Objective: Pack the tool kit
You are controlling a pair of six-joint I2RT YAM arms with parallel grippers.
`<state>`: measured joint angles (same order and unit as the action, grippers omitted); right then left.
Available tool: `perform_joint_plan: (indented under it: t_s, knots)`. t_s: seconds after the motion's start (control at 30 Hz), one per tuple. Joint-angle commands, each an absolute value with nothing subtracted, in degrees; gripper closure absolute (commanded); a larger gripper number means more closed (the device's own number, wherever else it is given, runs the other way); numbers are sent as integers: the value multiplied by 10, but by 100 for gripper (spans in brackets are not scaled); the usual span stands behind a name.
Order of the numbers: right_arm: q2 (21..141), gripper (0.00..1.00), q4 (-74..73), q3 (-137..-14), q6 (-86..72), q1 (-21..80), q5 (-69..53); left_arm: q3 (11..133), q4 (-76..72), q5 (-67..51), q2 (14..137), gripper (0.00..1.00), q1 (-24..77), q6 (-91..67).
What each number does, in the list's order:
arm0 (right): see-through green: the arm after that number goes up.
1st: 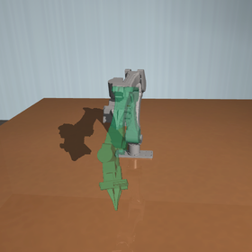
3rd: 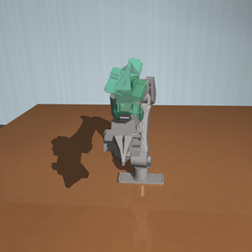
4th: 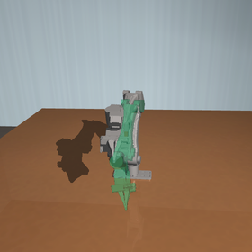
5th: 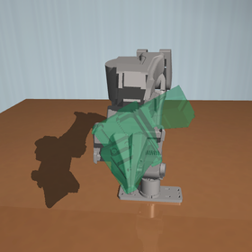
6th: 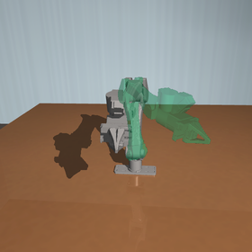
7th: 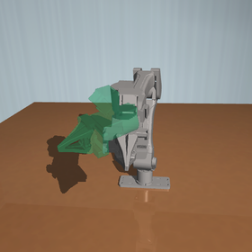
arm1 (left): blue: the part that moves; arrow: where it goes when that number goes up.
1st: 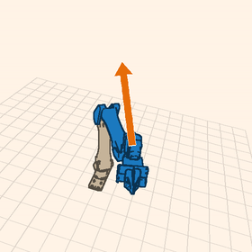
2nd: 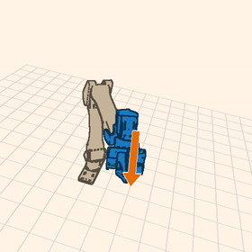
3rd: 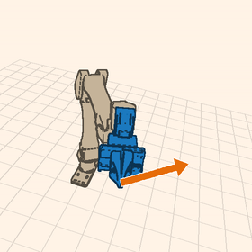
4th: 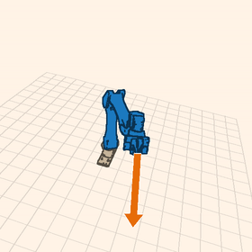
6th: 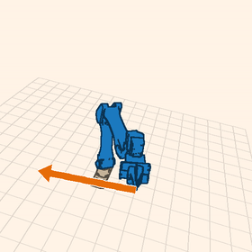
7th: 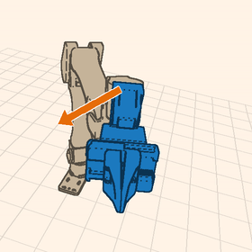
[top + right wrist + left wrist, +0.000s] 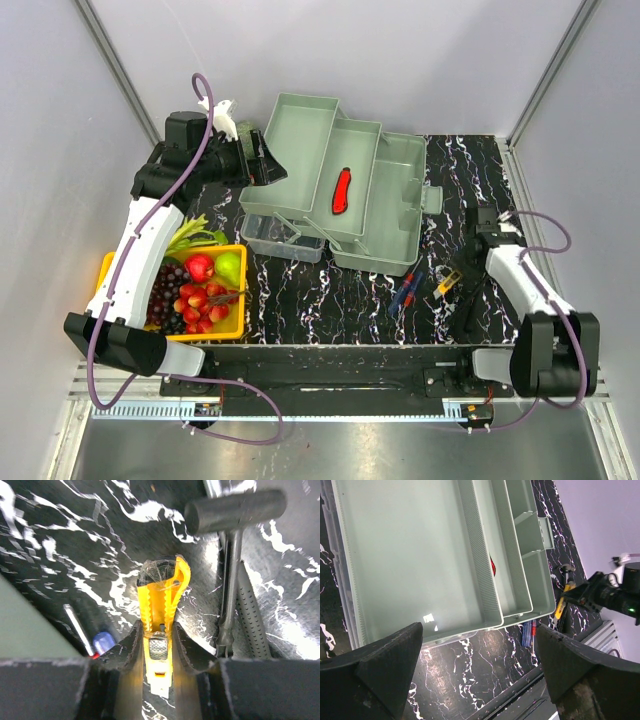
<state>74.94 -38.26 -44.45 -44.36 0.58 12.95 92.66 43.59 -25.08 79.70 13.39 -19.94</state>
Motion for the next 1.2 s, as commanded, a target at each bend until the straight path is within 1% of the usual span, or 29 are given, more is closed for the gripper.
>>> perform_joint_plan:
  t_s: [0.0,0.1,0.2,0.3,0.4,0.47,0.57,0.73,0.97,1.03,1.17]
  knots:
    - [678,97,-436,-517,-427,4,206,941,410,-258,787,1,131,-206]
    - [658,97,-473,-568,-418,4,233,942,410,-258,785,1,131,-206]
    - [643,98,-492,-631,-398,4,222,941,410,-254,784,1,131,-207]
    - [634,98,-459,-683,-353,4,131,939,410,-254,782,1,131,-207]
    - [642,99,-415,-722,-339,8,35,940,409,-254,782,1,131,-208]
    - [658,99,-383,-746,-338,43,17,940,406,-257,780,1,131,-210]
    - [709,98,-345,-800,-321,152,44,939,405,-261,779,1,131,-214]
    - [841,97,-315,-911,-312,253,89,934,402,-262,772,1,131,-218]
    - [990,97,-305,-1002,-326,303,105,924,402,-255,761,1,131,-217]
    - [1019,96,-307,-1018,-322,313,108,922,402,-254,760,1,131,-216]
    - [1061,96,-332,-1037,-314,327,160,922,402,-250,759,1,131,-215]
